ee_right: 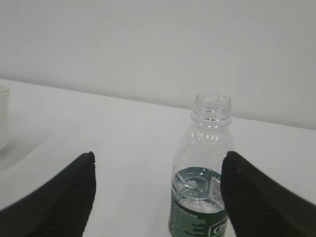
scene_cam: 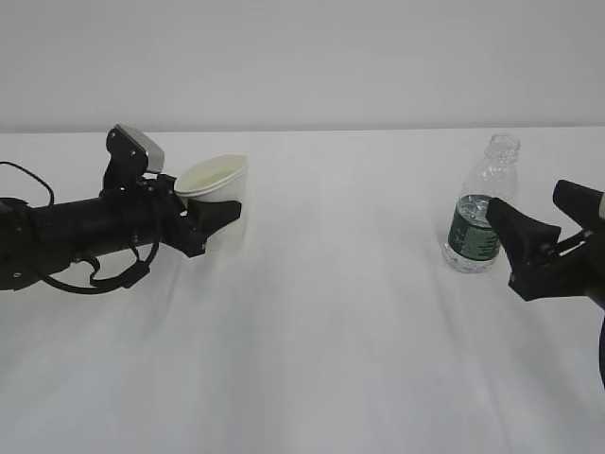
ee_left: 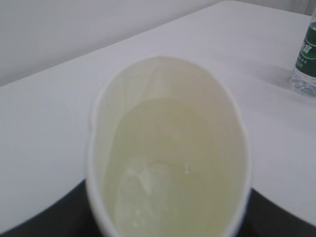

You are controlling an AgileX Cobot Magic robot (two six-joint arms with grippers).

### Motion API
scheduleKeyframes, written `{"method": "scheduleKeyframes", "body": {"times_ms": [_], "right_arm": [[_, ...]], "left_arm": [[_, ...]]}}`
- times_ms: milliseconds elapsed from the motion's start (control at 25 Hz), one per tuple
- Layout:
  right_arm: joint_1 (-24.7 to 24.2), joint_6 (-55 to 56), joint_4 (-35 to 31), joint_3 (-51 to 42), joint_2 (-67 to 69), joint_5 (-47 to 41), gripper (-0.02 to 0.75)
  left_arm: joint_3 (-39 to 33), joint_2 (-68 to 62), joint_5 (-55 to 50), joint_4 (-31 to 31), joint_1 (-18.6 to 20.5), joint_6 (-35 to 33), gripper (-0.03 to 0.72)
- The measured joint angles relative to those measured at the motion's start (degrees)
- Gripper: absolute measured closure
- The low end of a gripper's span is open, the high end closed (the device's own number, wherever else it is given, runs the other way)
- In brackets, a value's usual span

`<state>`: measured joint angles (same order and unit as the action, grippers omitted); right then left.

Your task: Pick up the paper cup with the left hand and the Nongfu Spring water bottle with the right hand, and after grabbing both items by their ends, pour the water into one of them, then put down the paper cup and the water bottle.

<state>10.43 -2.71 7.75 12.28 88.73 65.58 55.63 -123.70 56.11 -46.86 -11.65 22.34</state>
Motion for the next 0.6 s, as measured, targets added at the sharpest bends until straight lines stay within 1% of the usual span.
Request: {"method": "scheduleKeyframes", "body": {"times_ms": [80,320,600], "right_arm": [[0.0,0.0,0.0,0.0,0.0,0.0,0.148],[0.0,0.0,0.0,0.0,0.0,0.0,0.148],[0.0,0.1,0.0,0.0,0.0,0.0,0.148]], "left_arm": [[-0.9,0.0,0.6,0.8,0.4,-0.7,0.307],[-4.8,0.0,4.8,6.1,0.5,-5.5,0.307],[-6.5,0.0,6.1,10.1,0.5,-8.3,0.307]]}}
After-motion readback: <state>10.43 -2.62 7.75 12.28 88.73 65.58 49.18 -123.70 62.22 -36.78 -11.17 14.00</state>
